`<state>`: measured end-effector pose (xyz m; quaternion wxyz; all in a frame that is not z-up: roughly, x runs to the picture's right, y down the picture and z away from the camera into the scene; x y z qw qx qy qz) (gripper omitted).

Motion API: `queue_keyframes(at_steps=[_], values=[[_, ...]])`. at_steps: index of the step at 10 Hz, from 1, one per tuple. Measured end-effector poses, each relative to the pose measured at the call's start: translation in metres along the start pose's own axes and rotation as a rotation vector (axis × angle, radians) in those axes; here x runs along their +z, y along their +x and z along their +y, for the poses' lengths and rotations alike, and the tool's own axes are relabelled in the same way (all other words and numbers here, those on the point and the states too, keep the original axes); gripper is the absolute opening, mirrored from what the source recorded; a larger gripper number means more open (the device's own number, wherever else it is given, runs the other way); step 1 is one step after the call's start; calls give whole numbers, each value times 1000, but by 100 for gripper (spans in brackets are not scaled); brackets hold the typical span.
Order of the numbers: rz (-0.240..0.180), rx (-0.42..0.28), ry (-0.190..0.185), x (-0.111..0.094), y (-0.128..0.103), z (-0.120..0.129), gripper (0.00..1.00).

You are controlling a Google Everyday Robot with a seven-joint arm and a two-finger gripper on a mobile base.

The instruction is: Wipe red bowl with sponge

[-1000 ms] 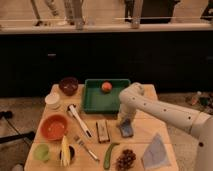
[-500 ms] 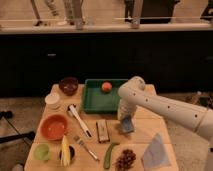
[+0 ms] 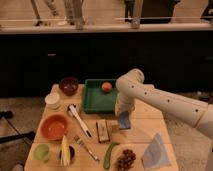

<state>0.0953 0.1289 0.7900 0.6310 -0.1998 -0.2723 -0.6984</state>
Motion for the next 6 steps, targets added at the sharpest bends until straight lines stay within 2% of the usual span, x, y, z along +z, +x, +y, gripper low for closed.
queue_keyframes(at_steps=[3,6], values=[[-13,63,15,-17,9,-35,0],[-18,78,16,-17,10,-42,0]])
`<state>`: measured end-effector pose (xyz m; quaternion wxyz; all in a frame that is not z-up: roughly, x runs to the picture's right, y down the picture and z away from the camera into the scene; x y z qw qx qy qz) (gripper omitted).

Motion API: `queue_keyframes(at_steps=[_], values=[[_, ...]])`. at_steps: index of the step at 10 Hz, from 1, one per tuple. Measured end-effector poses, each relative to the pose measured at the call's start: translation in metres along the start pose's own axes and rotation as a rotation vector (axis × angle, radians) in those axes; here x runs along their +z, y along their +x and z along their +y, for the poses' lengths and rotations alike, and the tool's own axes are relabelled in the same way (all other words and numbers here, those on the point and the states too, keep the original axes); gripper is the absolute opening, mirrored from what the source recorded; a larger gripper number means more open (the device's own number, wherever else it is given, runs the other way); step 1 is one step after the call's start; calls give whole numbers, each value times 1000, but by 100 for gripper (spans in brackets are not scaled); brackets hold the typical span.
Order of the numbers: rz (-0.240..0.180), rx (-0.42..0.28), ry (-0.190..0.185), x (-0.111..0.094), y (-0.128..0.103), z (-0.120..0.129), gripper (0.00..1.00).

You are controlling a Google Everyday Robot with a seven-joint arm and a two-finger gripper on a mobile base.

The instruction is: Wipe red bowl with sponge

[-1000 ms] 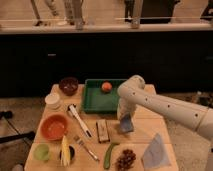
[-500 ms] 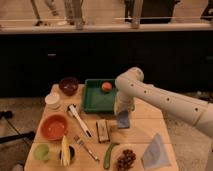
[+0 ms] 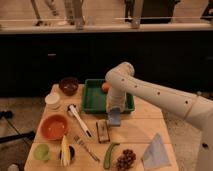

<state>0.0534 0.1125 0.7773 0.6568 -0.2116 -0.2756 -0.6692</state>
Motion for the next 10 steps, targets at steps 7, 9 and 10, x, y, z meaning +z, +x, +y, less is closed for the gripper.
queue_keyframes(at_steps=[7,9,10], values=[[1,16,1,-1,3,-5,0],[2,36,9,-1,8,-25,0],[4,53,19,-1,12,-45,0]])
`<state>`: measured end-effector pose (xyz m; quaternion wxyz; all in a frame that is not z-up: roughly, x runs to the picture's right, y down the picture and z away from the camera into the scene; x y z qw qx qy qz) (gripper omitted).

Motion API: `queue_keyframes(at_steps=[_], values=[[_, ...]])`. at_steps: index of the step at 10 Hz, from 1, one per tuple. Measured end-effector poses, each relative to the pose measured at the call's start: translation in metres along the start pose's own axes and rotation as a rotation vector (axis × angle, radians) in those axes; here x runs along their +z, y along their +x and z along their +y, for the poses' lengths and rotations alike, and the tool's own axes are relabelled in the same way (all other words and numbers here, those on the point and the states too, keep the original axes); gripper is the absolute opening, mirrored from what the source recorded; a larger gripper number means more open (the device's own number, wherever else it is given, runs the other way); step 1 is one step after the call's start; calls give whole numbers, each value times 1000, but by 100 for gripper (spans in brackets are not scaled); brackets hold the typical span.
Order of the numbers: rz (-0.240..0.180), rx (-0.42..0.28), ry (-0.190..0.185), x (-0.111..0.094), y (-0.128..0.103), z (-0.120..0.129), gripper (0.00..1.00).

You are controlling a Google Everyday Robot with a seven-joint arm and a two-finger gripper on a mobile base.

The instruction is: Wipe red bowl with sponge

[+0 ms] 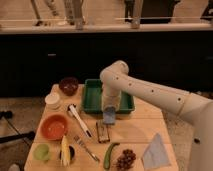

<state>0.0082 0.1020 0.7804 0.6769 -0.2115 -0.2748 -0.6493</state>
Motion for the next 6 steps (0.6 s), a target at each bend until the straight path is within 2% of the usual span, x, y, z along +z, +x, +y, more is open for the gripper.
queue_keyframes(at_steps=[1,6], values=[[4,16,10,0,3,-20,0],[2,78,36,6,19,-83,0]])
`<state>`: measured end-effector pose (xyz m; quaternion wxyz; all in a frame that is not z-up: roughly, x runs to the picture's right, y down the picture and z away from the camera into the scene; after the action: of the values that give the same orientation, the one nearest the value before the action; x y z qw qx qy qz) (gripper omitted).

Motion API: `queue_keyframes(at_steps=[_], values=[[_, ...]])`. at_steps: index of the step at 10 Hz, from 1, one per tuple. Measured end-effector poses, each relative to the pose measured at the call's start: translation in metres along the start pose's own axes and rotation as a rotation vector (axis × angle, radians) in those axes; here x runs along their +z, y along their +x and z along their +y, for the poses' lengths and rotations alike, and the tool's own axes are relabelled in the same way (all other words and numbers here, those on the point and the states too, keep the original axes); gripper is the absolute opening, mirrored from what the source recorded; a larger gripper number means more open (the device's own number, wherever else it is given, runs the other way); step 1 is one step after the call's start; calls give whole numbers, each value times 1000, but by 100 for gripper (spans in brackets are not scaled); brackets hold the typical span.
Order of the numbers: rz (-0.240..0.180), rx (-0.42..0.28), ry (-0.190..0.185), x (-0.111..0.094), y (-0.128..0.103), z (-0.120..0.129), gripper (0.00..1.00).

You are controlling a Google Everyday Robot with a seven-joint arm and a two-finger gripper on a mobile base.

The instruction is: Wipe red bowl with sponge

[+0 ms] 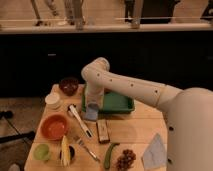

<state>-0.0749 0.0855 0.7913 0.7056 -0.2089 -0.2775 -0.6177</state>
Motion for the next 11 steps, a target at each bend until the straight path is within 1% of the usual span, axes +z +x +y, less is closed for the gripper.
queue_keyframes(at_steps=[3,5,11], values=[[-29,16,-30,16,-1,-43,0],[-45,45,-51,24,-7,-61,0],[-46,47,-54,24,-7,-59,0]])
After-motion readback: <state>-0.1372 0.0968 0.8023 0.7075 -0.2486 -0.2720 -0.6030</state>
